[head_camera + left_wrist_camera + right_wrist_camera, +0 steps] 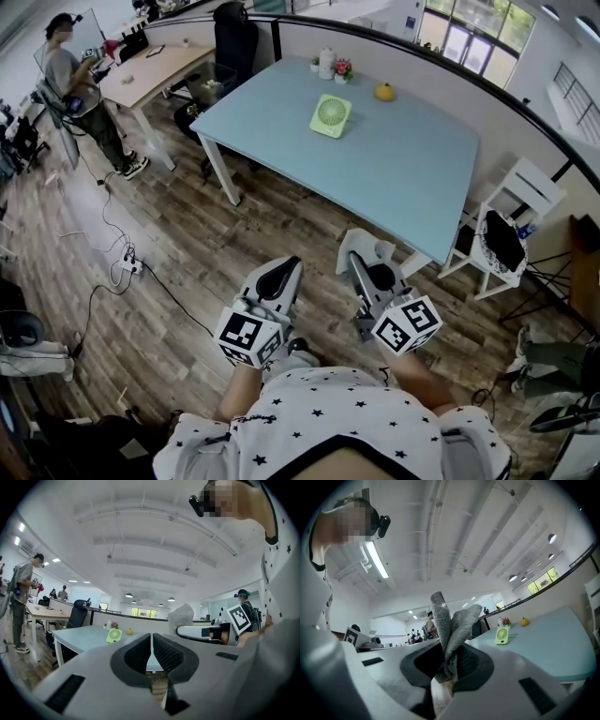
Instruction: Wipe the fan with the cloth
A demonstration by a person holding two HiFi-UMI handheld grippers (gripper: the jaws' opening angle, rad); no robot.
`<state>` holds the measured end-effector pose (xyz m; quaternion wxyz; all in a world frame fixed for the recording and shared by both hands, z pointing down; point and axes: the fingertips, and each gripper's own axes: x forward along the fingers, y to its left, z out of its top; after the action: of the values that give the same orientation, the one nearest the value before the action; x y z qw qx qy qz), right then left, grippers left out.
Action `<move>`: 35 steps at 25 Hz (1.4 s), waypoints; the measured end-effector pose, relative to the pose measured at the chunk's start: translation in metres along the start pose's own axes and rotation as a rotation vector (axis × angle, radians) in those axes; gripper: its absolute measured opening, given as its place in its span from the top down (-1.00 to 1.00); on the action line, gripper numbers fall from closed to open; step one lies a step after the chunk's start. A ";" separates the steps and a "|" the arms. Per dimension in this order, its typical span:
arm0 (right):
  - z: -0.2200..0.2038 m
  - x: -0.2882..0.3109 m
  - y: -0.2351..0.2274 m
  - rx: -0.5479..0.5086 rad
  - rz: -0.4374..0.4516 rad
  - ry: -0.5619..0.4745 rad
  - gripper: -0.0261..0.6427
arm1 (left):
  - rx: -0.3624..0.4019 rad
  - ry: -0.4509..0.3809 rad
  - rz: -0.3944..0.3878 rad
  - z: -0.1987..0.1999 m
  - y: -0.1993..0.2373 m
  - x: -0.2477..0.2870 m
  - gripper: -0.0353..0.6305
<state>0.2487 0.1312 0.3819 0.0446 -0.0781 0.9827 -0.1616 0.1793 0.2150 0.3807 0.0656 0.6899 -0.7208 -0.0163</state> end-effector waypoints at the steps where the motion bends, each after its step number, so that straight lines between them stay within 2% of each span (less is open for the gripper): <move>1: -0.001 0.006 0.002 -0.001 0.002 0.002 0.78 | -0.001 0.001 0.002 0.000 0.007 -0.001 0.77; 18: -0.018 0.097 0.031 -0.024 0.017 0.020 0.78 | -0.005 -0.003 0.030 0.003 0.103 -0.020 0.77; 29: -0.029 0.105 0.022 -0.012 -0.018 0.048 0.78 | -0.035 0.027 0.017 -0.012 0.114 -0.016 0.77; 35: -0.028 0.131 0.005 -0.006 0.009 0.047 0.78 | -0.033 0.043 0.061 -0.012 0.134 -0.009 0.77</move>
<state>0.1155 0.1228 0.3986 0.0219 -0.0701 0.9843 -0.1602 0.0479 0.2316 0.4069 0.0928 0.6667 -0.7394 -0.0112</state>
